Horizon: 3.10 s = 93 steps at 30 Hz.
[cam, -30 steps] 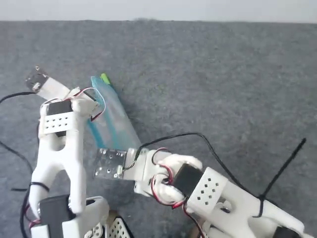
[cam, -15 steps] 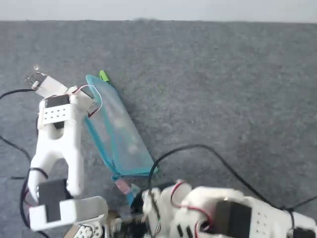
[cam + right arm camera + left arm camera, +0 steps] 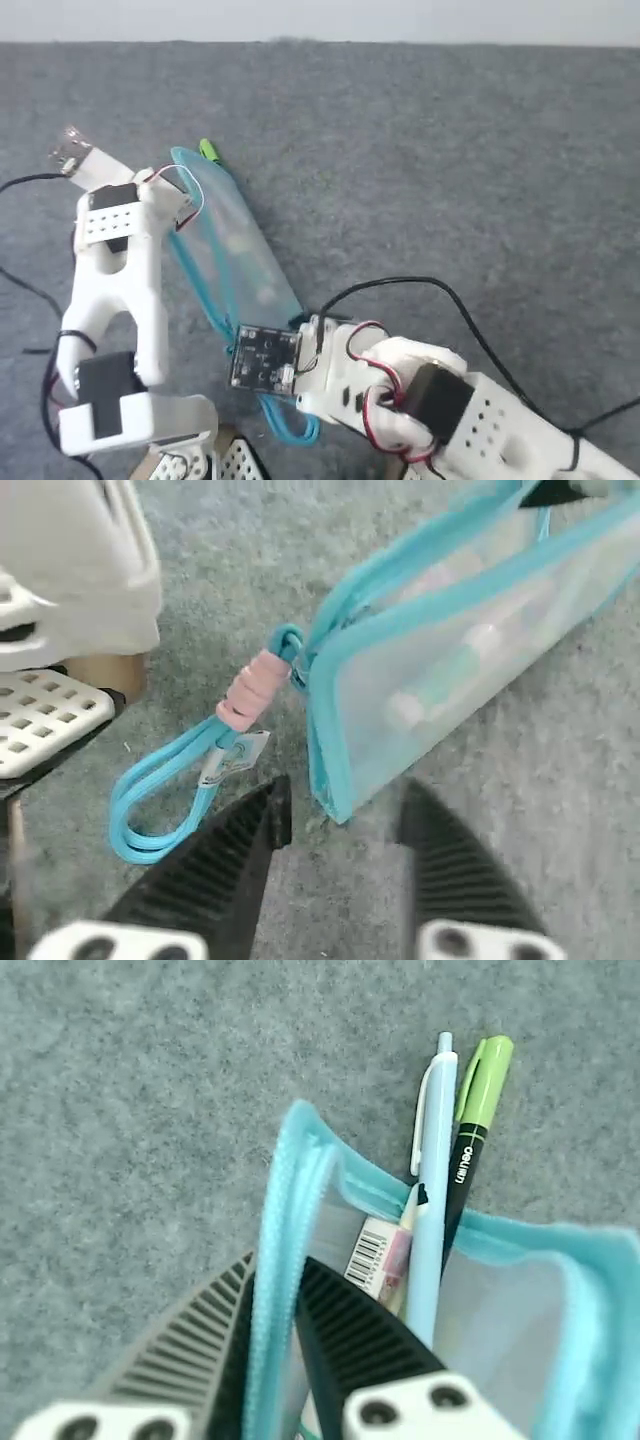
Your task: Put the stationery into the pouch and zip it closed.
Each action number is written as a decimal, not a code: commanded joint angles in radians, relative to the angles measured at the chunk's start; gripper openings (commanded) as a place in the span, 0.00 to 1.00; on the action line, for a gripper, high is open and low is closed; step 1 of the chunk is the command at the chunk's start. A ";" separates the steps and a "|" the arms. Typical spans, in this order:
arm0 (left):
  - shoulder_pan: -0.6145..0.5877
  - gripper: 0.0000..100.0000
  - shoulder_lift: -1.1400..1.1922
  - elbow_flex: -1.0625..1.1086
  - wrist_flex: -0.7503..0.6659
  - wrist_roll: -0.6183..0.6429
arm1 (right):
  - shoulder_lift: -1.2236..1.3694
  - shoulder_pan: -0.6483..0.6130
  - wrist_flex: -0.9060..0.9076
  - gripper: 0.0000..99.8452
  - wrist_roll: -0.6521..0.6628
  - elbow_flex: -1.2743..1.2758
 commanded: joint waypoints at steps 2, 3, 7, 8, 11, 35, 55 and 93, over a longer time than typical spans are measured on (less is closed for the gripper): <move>-0.006 0.01 -0.008 -0.056 0.008 0.006 | 0.056 0.018 -0.088 0.26 -0.017 0.009; -0.006 0.01 -0.008 -0.056 0.008 0.006 | 0.082 0.015 -0.101 0.26 -0.017 0.006; -0.006 0.01 -0.008 -0.056 0.008 0.006 | 0.199 -0.062 -0.163 0.26 -0.012 0.002; -0.006 0.01 -0.008 -0.056 0.009 0.006 | 0.229 -0.073 -0.183 0.26 -0.012 0.002; -0.006 0.01 -0.008 -0.056 0.011 0.006 | 0.302 -0.071 -0.231 0.26 -0.012 0.000; 0.081 0.01 -0.009 -0.054 0.037 -0.103 | 0.479 0.062 -0.476 0.01 -0.015 -0.015; 0.138 0.17 -0.394 -0.139 0.318 -0.919 | 0.363 0.461 -0.381 0.01 -0.017 0.014; 0.522 0.25 -0.649 0.064 0.606 -0.982 | 0.364 0.389 -0.443 0.01 -0.101 -0.069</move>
